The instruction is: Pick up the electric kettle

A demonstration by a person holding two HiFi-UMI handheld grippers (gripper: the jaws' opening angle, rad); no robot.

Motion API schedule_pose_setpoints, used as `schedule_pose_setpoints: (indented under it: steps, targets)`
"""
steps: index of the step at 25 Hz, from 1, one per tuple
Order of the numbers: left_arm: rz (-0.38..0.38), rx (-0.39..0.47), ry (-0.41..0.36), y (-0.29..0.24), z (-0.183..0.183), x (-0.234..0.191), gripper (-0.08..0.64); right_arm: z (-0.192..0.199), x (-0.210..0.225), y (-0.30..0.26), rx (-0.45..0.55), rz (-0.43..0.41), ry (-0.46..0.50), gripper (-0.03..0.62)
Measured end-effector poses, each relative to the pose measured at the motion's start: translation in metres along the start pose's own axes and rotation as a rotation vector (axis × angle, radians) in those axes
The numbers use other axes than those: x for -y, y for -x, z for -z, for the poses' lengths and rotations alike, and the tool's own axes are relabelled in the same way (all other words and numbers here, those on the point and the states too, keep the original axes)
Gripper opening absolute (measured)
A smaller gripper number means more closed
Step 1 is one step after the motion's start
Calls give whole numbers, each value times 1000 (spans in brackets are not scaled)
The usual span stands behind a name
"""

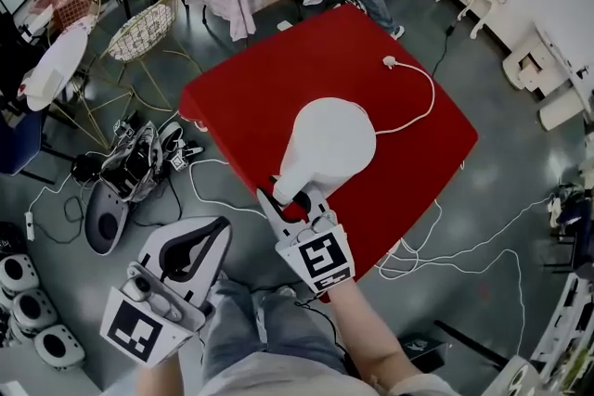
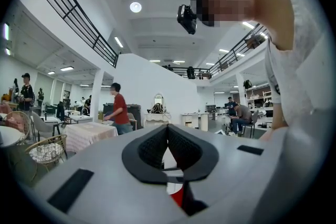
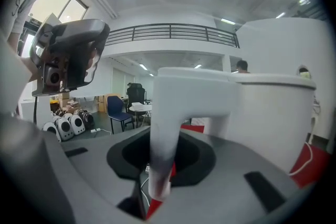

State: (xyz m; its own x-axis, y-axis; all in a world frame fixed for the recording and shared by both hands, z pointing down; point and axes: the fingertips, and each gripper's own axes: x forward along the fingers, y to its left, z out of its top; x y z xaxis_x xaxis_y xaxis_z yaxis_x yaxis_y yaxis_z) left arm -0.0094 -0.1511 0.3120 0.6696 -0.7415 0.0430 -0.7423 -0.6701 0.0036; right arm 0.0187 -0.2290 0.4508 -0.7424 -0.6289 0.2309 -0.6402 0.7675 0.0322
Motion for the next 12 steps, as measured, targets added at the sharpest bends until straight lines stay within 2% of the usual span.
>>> schedule_pose_setpoints:
  steps: [7, 12]
  targets:
    - [12, -4, -9, 3, 0, 0, 10, -8, 5, 6, -22, 12, 46, 100]
    - [28, 5, -14, 0, -6, 6, 11, -38, 11, 23, 52, 33, 15, 101]
